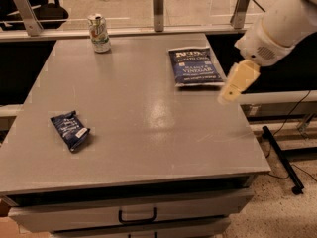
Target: Move blue chip bag near rxbar blueberry
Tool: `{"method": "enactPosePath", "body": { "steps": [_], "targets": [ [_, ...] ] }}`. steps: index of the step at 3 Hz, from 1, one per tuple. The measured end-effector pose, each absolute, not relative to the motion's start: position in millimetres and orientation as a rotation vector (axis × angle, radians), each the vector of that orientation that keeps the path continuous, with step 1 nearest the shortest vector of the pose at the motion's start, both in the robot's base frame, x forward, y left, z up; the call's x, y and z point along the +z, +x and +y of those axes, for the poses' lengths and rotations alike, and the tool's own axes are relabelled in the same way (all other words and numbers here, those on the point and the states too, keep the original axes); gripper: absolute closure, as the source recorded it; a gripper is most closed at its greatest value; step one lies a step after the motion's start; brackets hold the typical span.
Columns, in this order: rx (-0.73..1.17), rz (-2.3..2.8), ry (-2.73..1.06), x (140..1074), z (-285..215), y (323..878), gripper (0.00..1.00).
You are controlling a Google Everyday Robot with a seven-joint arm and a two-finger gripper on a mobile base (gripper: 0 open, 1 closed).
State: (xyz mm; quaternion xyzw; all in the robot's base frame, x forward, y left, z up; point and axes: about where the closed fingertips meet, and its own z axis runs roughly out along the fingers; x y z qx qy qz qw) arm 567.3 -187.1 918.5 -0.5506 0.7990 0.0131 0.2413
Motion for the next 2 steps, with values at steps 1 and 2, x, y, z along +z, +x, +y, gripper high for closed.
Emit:
{"method": "enactPosePath", "body": {
  "steps": [1, 2],
  "targets": [
    [0.133, 2.194, -1.398, 888, -173, 627, 0.00],
    [0.214, 2.233, -1.306, 856, -165, 672, 0.00]
  ]
}}
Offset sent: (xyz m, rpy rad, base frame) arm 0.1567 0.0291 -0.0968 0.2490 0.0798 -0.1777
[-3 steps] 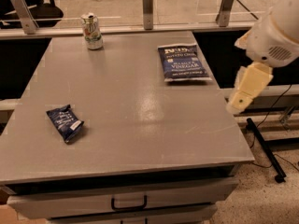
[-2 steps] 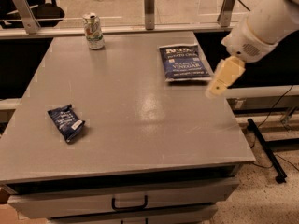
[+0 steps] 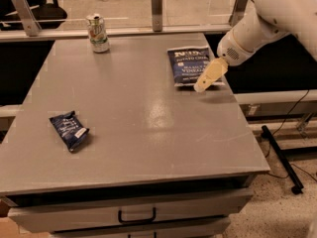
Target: Move blue chip bag near rxbar blueberry
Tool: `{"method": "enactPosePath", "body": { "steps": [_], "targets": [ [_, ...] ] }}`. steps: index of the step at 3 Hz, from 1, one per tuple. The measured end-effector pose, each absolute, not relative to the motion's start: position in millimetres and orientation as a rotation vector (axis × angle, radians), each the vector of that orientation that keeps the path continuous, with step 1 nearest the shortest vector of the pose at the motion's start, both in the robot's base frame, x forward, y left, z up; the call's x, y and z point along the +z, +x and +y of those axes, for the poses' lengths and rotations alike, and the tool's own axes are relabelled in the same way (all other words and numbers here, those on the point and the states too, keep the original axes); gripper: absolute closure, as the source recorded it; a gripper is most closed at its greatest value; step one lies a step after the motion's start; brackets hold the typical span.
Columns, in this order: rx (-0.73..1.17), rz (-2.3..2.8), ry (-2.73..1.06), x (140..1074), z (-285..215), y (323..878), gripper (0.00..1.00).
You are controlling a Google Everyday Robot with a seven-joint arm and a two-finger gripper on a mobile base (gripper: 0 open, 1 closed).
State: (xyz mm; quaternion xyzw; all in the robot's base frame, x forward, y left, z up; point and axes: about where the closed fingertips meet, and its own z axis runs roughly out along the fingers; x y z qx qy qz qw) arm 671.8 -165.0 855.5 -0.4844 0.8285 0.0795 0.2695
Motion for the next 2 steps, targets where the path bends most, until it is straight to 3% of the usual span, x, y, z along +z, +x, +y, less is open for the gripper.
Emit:
{"method": "enactPosePath", "body": {
  "steps": [1, 2],
  "targets": [
    [0.278, 2.293, -1.230, 827.2, -166.5, 694.2, 0.18],
    [0.335, 2.288, -1.205, 825.4, -162.2, 699.4, 0.42]
  ]
}}
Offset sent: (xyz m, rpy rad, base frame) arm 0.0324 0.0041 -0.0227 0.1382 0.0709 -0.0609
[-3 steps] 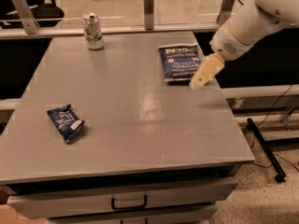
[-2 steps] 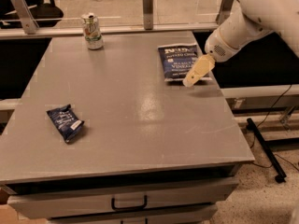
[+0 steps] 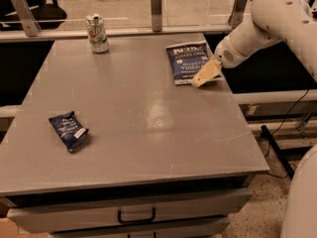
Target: Move blue chip bag near rxbar blueberry
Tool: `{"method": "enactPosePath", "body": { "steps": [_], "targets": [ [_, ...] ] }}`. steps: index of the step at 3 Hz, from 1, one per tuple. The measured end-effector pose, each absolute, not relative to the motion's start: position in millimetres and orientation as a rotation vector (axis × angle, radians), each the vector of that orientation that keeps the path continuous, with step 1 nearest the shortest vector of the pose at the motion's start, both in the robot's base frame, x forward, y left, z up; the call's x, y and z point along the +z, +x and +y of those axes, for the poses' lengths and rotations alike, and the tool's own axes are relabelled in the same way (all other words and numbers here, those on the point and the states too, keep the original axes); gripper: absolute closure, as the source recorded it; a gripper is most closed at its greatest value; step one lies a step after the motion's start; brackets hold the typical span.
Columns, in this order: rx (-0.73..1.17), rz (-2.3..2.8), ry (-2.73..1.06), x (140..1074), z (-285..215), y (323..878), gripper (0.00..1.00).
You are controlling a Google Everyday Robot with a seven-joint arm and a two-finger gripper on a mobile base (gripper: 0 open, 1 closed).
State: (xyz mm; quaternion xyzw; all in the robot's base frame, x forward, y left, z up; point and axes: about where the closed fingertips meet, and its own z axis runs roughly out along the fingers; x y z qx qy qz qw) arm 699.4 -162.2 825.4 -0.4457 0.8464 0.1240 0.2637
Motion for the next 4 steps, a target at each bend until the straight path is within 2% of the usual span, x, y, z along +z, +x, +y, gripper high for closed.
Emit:
{"method": "enactPosePath", "body": {
  "steps": [1, 2, 3, 4],
  "targets": [
    [0.384, 2.194, -1.266, 851, -142, 683, 0.64],
    [0.430, 2.030, -1.405, 893, -106, 643, 0.88],
    [0.478, 1.869, -1.558, 926, -67, 598, 1.00],
    [0.546, 1.716, -1.746, 934, -20, 545, 1.00]
  ]
}}
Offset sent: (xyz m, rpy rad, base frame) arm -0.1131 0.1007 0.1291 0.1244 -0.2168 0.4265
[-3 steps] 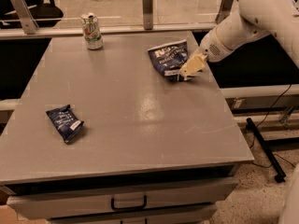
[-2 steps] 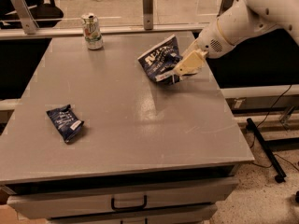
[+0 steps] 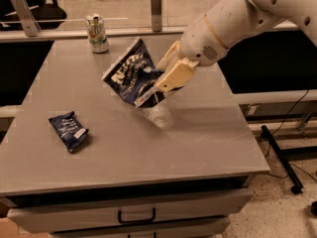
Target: Move blue chip bag near rxbar blueberry
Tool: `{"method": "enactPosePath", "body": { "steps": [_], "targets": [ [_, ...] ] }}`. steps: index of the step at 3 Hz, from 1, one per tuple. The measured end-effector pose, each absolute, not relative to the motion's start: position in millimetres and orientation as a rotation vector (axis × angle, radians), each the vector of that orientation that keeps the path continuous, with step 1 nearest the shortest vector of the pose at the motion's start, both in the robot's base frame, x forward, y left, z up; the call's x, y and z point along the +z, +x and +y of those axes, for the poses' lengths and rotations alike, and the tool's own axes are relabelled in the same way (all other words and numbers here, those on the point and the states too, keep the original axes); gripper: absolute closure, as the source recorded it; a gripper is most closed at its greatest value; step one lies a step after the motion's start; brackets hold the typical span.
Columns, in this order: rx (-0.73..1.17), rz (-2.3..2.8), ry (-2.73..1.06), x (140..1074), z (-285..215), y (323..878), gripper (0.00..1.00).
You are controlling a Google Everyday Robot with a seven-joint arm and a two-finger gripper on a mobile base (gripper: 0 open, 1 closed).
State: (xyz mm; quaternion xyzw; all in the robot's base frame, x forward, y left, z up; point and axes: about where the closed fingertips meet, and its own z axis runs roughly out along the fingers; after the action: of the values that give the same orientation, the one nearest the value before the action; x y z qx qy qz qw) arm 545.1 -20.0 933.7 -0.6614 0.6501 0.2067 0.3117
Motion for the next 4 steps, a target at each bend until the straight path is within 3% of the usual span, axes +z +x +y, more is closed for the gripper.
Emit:
{"method": "enactPosePath", "body": {
  "steps": [1, 2, 4],
  "targets": [
    [0.602, 1.591, -1.887, 928, 20, 503, 1.00],
    [0.631, 1.535, -1.960, 919, 46, 486, 0.82],
    [0.636, 1.523, -1.976, 907, 66, 491, 0.35]
  ]
}}
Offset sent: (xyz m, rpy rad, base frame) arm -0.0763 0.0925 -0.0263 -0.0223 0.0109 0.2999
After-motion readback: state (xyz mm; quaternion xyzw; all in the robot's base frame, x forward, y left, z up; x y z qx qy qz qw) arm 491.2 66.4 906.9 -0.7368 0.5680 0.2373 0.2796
